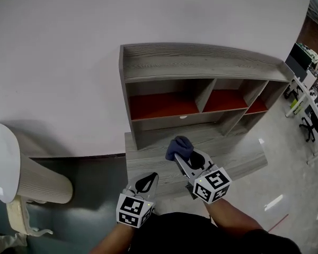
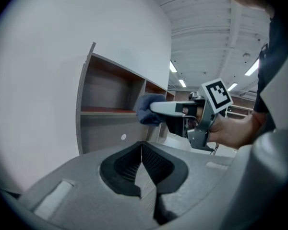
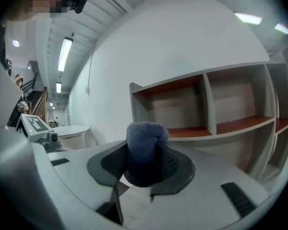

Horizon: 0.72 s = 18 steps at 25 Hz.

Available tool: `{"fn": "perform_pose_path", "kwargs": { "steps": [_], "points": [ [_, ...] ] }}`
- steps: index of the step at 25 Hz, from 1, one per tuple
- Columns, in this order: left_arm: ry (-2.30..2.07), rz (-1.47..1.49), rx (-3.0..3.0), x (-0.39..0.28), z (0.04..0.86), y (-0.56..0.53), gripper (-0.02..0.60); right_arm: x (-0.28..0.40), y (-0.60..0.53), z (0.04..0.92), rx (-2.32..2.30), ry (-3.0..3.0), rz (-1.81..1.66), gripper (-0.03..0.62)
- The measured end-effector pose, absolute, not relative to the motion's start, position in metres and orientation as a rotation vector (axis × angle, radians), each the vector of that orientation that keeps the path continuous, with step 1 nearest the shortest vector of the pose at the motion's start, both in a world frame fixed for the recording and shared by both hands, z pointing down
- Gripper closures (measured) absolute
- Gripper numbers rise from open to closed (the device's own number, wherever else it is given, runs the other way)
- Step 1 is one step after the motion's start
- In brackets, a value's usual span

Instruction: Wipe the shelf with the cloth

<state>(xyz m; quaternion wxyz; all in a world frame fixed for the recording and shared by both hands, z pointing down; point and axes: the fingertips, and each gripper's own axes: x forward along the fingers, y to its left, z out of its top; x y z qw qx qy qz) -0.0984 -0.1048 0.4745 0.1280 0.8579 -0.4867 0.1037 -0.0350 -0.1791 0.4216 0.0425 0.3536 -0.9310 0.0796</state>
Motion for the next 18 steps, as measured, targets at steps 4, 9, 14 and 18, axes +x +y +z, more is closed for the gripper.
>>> {"fn": "perform_pose_path", "kwargs": {
  "steps": [4,9,14,18],
  "points": [
    [-1.465,0.271,2.452,-0.071,0.471,-0.093,0.571,0.004,-0.157,0.434,1.05,-2.844,0.297,0.45],
    [-1.516,0.251,2.426,-0.025,0.467,-0.07,0.571,0.06,-0.125,0.447,0.999,-2.844,0.31,0.45],
    [-1.544,0.249,2.393,0.023,0.474,-0.029,0.571,0.113,-0.089,0.479,0.964,-2.805,0.375,0.45],
    [-1.587,0.265,2.34,0.043,0.487,0.0,0.571,0.138,-0.061,0.494,0.921,-2.804,0.4,0.451]
  ]
}}
